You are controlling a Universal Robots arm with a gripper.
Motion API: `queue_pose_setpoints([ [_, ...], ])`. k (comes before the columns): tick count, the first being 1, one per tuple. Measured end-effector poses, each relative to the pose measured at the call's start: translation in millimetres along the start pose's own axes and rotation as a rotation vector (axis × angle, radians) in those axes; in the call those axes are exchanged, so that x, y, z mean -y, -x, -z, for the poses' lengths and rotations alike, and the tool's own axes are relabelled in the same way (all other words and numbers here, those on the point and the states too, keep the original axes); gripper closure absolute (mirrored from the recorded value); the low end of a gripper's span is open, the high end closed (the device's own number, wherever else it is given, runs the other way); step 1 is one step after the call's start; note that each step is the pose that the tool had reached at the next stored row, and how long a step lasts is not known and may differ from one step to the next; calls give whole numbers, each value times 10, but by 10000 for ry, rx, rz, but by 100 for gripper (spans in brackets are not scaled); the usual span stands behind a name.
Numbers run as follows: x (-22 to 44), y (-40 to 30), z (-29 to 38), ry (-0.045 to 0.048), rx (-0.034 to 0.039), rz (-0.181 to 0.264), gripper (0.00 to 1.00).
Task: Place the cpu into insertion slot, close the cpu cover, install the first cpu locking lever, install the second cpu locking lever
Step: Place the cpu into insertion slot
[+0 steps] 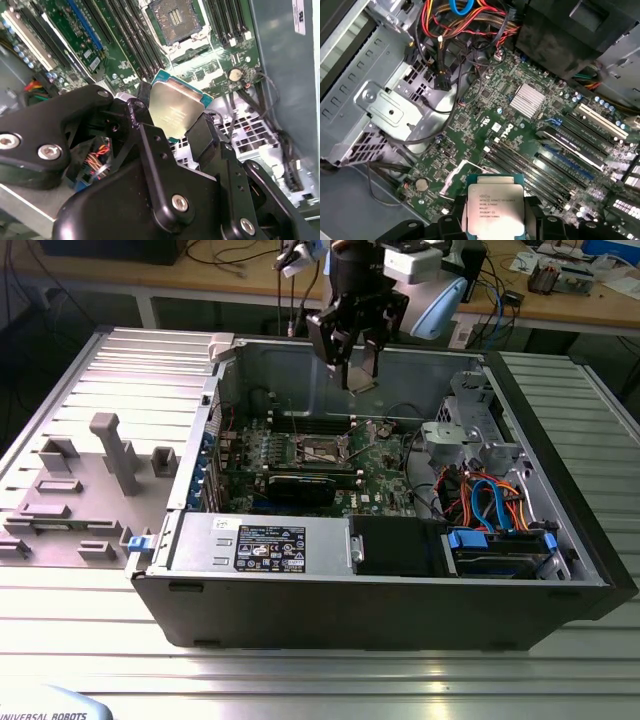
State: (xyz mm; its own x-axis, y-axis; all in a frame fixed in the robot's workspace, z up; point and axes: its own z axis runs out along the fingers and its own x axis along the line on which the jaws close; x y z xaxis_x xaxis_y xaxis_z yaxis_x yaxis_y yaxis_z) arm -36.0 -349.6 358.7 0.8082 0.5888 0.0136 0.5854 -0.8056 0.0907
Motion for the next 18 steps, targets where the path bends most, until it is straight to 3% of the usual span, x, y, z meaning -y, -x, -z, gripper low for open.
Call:
queue_pose_setpoints([
  [18,7,2,-81,-50,-347,3841,46],
])
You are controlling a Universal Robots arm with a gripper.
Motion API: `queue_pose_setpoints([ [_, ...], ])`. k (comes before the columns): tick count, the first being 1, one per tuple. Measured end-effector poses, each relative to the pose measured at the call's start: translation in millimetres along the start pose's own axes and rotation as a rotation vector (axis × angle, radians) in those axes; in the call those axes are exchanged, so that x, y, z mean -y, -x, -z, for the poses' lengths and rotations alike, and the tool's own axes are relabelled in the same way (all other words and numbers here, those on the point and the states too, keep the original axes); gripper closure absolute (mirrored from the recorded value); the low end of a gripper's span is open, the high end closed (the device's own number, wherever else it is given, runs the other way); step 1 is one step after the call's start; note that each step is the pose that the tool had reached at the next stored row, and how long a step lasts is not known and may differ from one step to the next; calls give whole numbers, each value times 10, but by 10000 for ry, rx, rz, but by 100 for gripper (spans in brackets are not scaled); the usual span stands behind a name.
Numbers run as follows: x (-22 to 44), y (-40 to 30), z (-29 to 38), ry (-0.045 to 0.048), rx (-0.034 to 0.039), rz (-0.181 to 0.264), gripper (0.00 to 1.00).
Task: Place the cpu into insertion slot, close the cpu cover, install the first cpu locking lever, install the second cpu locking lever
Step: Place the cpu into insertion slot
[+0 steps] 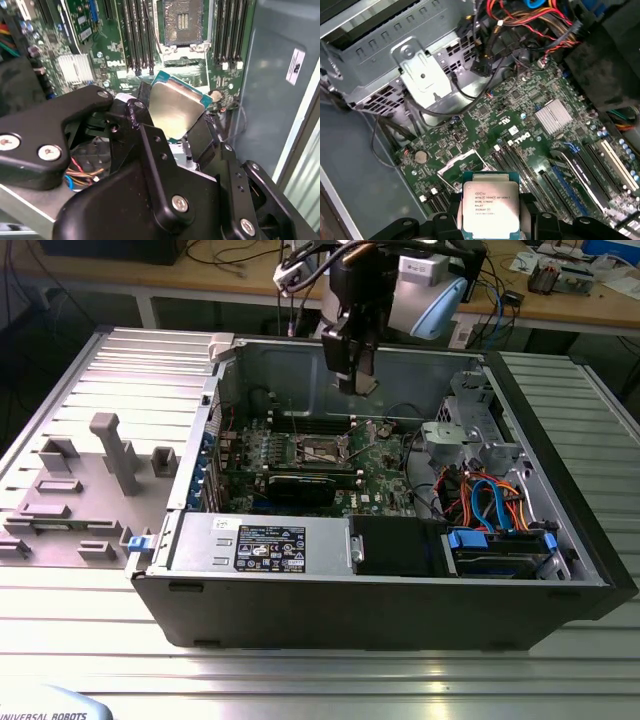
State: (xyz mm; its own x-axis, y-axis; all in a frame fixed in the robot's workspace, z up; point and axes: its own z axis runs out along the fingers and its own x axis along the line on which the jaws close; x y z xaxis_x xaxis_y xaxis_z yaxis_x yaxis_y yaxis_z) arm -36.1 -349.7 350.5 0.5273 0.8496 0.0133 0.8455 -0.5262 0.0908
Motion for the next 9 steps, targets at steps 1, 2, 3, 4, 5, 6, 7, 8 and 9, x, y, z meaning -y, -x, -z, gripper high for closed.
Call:
queue_pose_setpoints([
  [1,1,0,-5,-3,-23,255,46],
  [2,1,0,-8,-7,-39,440,46],
  [3,1,-1,-11,-12,-63,712,46],
  [4,1,0,-12,-13,-64,713,46],
  [5,1,1,-13,-14,-62,714,46],
  [6,1,0,-13,-34,-52,732,46],
  [7,1,0,-13,-73,-36,792,46],
  [8,2,0,-14,-144,-8,916,46],
  [9,2,0,-15,-193,12,1004,46],
])
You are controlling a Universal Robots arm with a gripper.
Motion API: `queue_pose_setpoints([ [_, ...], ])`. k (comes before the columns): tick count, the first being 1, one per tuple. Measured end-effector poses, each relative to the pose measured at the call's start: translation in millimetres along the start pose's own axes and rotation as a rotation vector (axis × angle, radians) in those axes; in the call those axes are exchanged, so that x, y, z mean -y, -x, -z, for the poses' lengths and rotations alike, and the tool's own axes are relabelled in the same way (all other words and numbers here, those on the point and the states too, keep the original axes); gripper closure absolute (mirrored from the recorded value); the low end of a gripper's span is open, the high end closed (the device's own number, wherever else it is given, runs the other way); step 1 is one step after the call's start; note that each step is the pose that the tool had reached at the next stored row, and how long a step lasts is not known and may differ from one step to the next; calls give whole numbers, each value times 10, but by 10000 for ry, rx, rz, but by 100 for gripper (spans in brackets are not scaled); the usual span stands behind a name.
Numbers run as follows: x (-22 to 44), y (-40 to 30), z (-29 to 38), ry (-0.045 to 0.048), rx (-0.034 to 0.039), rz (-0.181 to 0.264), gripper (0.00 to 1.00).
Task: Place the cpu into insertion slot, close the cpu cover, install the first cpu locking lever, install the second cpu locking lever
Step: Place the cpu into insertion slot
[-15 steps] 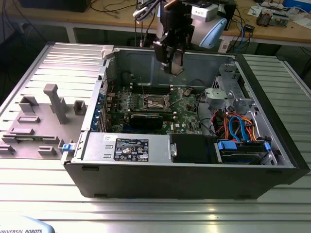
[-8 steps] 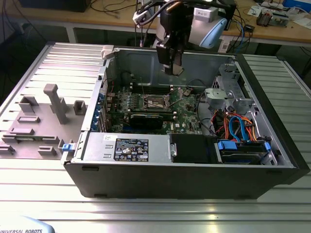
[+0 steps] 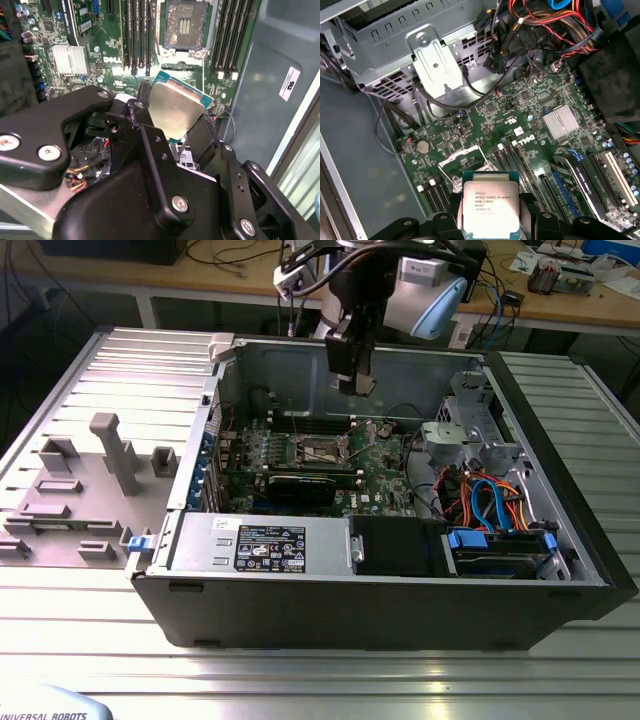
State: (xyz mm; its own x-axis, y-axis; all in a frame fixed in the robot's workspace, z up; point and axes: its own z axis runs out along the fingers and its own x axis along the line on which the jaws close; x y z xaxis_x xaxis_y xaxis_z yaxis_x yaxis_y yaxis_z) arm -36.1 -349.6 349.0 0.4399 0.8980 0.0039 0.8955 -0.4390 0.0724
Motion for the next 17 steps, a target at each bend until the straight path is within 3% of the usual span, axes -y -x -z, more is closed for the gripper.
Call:
queue_pose_setpoints([
  [3,1,0,-8,-160,52,349,46],
  [8,6,0,-72,-162,-34,1723,46],
  [15,10,0,-127,-164,-115,2972,46],
  [17,10,0,-128,-168,-117,3072,46],
])
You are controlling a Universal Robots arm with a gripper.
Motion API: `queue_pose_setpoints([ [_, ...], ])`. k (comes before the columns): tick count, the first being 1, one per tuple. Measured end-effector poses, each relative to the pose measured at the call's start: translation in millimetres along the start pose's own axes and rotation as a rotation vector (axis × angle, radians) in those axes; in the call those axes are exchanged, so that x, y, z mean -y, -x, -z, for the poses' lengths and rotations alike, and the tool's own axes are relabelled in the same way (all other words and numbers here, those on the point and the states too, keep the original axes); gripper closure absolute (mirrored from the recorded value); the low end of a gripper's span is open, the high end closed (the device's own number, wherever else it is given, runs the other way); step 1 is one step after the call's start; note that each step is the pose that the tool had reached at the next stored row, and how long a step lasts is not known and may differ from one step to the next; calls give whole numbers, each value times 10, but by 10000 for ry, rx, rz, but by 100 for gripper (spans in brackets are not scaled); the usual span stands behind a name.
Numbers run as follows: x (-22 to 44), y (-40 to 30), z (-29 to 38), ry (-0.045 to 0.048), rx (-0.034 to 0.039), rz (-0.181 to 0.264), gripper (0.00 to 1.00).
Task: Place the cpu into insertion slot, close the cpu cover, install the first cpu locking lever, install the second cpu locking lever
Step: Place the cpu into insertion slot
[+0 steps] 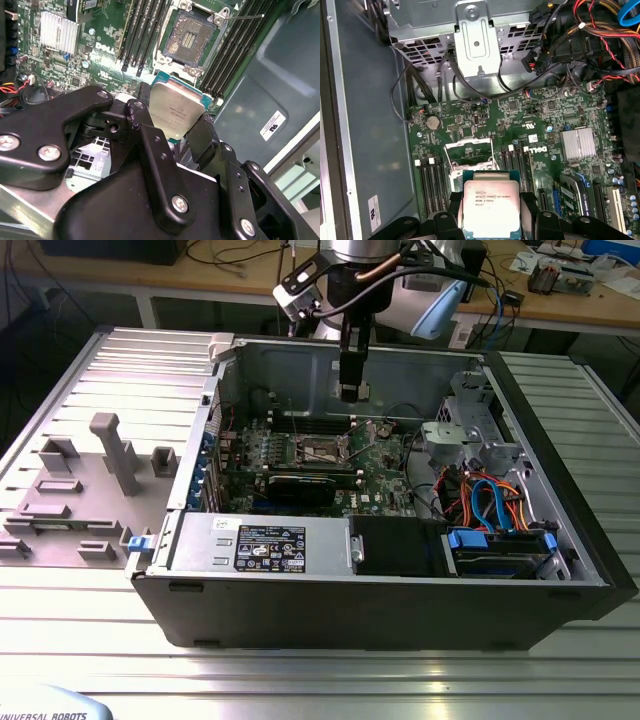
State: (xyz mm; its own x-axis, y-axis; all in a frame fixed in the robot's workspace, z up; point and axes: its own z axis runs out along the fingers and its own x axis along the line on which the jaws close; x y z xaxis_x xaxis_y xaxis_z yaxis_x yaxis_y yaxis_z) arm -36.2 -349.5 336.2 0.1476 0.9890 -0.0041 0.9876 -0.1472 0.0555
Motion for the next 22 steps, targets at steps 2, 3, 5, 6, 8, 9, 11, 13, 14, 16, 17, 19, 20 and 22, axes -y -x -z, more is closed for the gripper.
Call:
queue_pose_setpoints([
  [2,0,0,-1,1,-2,10,46],
  [3,0,0,-1,1,-2,17,46],
  [5,0,0,-1,1,-3,18,46],
  [6,0,0,-1,1,-3,18,46],
  [8,0,0,-1,1,-3,18,46],
  [9,0,0,-1,0,-2,18,46],
  [11,0,0,-2,1,-3,18,46],
  [13,0,0,-2,1,-3,21,46],
  [14,0,0,-3,1,-3,31,46],
  [16,1,0,-10,2,-16,180,46],
  [17,1,0,-15,3,-25,358,46],
  [19,1,0,-26,4,-45,750,46],
  [20,6,0,-36,5,-54,932,46],
  [22,28,3,-75,5,-60,1035,46],
])
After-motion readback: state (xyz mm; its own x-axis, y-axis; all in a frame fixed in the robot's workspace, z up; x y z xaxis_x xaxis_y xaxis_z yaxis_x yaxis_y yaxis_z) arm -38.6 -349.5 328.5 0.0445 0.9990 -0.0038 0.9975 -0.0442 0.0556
